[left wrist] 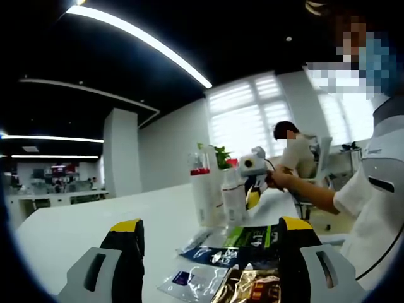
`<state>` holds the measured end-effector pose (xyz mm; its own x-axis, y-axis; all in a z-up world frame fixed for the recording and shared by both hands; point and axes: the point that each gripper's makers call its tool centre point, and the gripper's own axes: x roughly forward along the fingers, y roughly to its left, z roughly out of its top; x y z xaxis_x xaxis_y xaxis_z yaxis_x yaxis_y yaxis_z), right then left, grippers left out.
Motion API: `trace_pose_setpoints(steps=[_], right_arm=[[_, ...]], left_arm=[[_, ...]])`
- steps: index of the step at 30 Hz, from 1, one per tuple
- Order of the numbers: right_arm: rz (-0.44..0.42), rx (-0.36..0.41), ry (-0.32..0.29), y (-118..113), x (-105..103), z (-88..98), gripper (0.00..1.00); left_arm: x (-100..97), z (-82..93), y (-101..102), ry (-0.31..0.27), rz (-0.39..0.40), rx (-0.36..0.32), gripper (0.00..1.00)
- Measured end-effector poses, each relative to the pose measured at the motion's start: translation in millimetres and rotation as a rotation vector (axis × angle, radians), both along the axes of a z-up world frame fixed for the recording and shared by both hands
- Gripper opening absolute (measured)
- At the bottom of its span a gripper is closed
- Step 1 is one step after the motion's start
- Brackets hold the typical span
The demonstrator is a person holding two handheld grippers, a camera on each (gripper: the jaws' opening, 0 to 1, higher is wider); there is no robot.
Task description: Arrange the skincare products in the storage area until every visible bottle or jar stands upright without overlapping.
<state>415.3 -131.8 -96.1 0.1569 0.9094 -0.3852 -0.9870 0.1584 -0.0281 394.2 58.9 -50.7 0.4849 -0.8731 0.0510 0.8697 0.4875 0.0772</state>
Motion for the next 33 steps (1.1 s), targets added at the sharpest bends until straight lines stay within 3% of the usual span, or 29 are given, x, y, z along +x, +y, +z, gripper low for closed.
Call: trace_pose_setpoints(steps=[15, 33], right_arm=[[0.031, -0.079, -0.008, 4.5, -1.3, -3.1, 0.18], [0.033, -0.079, -0.011, -0.7, -0.4, -3.9, 0.19]], left_arm=[[-0.6, -0.4, -0.6, -0.002, 0.0, 0.003, 0.9], [-0.3, -0.7, -1.0, -0.002, 0.001, 0.005, 0.9]])
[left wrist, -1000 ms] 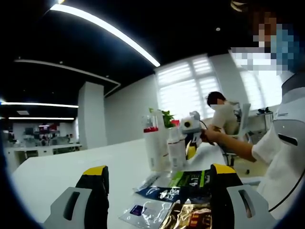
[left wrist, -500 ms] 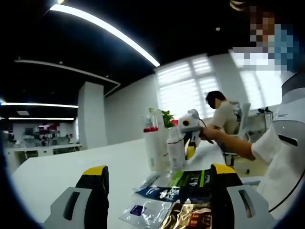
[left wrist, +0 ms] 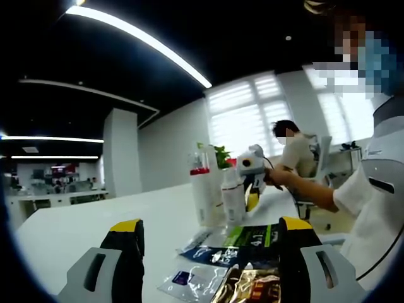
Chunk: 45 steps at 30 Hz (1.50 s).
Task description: Arrange the skincare products in the storage area until every visible bottle or jar stands upright without overlapping.
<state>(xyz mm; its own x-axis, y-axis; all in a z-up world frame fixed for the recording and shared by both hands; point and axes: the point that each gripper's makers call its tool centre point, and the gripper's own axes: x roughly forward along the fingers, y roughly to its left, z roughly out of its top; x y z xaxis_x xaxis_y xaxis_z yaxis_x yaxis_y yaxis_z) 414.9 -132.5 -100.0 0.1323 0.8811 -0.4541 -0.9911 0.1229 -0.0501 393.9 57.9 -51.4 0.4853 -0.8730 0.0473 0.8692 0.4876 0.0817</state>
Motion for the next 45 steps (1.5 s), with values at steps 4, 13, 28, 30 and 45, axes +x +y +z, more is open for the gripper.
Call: trace_pose_setpoints(steps=[4, 13, 28, 30, 45], right_arm=[[-0.009, 0.009, 0.004, -3.3, 0.6, 0.1, 0.19], [-0.018, 0.011, 0.003, -3.9, 0.5, 0.0, 0.18], [0.004, -0.029, 0.017, 2.3, 3.0, -0.8, 0.19], [0.006, -0.029, 0.02, 2.5, 3.2, -0.9, 0.19], [-0.005, 0.01, 0.016, 1.5, 1.3, 5.9, 0.27]], left_arm=[[0.1, 0.0, 0.1, 0.0, 0.0, -0.001, 0.9], [0.2, -0.3, 0.0, 0.0, 0.001, 0.001, 0.9], [0.0, -0.4, 0.0, 0.0, 0.001, 0.001, 0.9], [0.0, -0.7, -0.2, 0.001, 0.002, 0.002, 0.9], [-0.3, -0.7, -0.4, 0.001, 0.0, 0.003, 0.9]])
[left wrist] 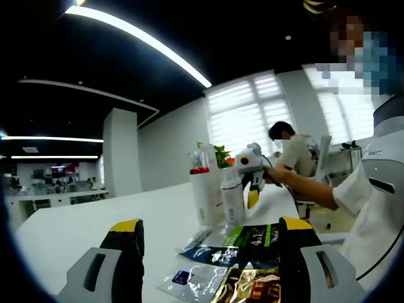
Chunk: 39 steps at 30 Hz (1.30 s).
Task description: Arrange the skincare products in the storage area until every visible bottle or jar stands upright without overlapping.
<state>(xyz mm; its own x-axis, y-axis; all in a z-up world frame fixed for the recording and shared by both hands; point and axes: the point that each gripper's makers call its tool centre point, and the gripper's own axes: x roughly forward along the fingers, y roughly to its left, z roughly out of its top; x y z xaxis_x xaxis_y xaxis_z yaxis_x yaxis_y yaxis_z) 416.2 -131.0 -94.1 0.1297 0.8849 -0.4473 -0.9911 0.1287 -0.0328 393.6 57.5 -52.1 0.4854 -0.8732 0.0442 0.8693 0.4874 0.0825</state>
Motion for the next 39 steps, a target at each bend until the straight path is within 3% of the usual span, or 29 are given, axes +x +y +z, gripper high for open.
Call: trace_pose_setpoints(steps=[13, 17, 28, 34, 39], right_arm=[[-0.025, 0.032, -0.016, -9, -3, 2.3, 0.25], [-0.054, 0.052, -0.023, -10, -2, 5.8, 0.2], [-0.129, 0.082, -0.007, -18, -3, 0.7, 0.2], [-0.175, 0.173, 0.011, -22, -3, 9.6, 0.18], [-0.225, 0.181, 0.012, -25, -2, 7.5, 0.22]], left_arm=[[-0.2, -0.8, -1, 0.0, 0.0, 0.004, 0.9], [-0.5, -1.3, -1, -0.001, 0.0, 0.008, 0.89], [-0.1, -1.1, 0, 0.0, 0.001, 0.006, 0.89], [7.9, 7.5, 9, -0.001, 0.049, -0.041, 0.89], [6.8, 6.5, 7, -0.003, 0.041, -0.036, 0.87]])
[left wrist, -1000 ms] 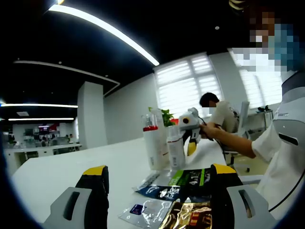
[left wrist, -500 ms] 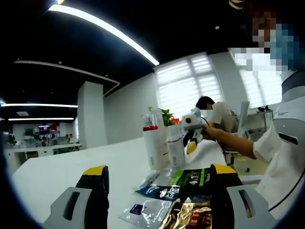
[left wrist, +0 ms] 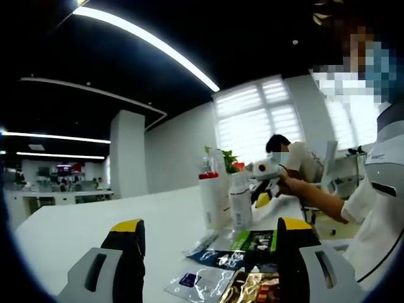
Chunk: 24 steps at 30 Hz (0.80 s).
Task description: Arrange the skincare products in the storage area until every visible bottle or jar stands upright without overlapping.
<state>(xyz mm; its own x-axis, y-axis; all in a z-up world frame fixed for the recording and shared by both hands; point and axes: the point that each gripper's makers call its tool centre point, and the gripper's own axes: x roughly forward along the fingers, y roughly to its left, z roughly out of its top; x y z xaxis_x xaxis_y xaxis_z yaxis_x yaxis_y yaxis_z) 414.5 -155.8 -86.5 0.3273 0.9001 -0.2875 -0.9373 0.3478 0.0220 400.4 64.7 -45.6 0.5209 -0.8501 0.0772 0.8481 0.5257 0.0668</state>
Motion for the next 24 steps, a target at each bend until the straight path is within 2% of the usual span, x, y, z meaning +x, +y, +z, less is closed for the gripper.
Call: trace_pose_setpoints(steps=[3, 5, 7, 9, 10, 11, 13, 16, 18, 20, 21, 24], right_arm=[[-0.001, 0.001, -0.006, 7, -3, -2.7, 0.21], [0.008, 0.008, 0.003, 14, -6, -3.3, 0.21], [-0.002, 0.01, 0.005, 16, -6, -2.8, 0.2], [-0.037, -0.007, -0.005, 17, -5, -2.6, 0.2], [-0.05, -0.02, -0.014, 16, -6, -4.2, 0.2], [-0.063, -0.029, -0.024, 17, -7, -4.8, 0.18], [-0.074, -0.023, -0.017, 17, -9, -1.0, 0.17], [-0.079, 0.011, -0.004, 19, -9, 4.5, 0.18], [-0.094, 0.0, 0.003, 19, -7, 3.0, 0.17], [-0.115, -0.019, 0.005, 15, -4, 0.3, 0.17], [-0.123, -0.017, 0.005, 14, -2, 0.3, 0.18], [-0.132, 0.013, 0.025, 13, 2, 0.7, 0.21]], left_arm=[[0.3, -2.8, -2, 0.0, 0.004, 0.023, 0.79], [0.9, -0.3, -2, -0.03, 0.026, 0.038, 0.72], [1.0, 3.4, -1, -0.032, 0.03, 0.027, 0.66], [3.3, 10.4, 3, -0.011, 0.062, -0.007, 0.61], [6.2, 18.7, 8, -0.028, 0.102, -0.036, 0.56], [6.5, 28.1, 12, -0.076, 0.129, -0.052, 0.49], [4.0, 38.7, 15, -0.138, 0.153, -0.059, 0.4], [-1.8, 45.9, 10, -0.198, 0.16, -0.036, 0.24], [-2.7, 43.8, 0, -0.217, 0.15, 0.008, 0.19], [0.1, 37.2, -11, -0.191, 0.146, 0.06, 0.19], [2.3, 32.1, -15, -0.148, 0.151, 0.076, 0.18], [2.0, 29.6, -32, -0.132, 0.096, 0.114, 0.07]])
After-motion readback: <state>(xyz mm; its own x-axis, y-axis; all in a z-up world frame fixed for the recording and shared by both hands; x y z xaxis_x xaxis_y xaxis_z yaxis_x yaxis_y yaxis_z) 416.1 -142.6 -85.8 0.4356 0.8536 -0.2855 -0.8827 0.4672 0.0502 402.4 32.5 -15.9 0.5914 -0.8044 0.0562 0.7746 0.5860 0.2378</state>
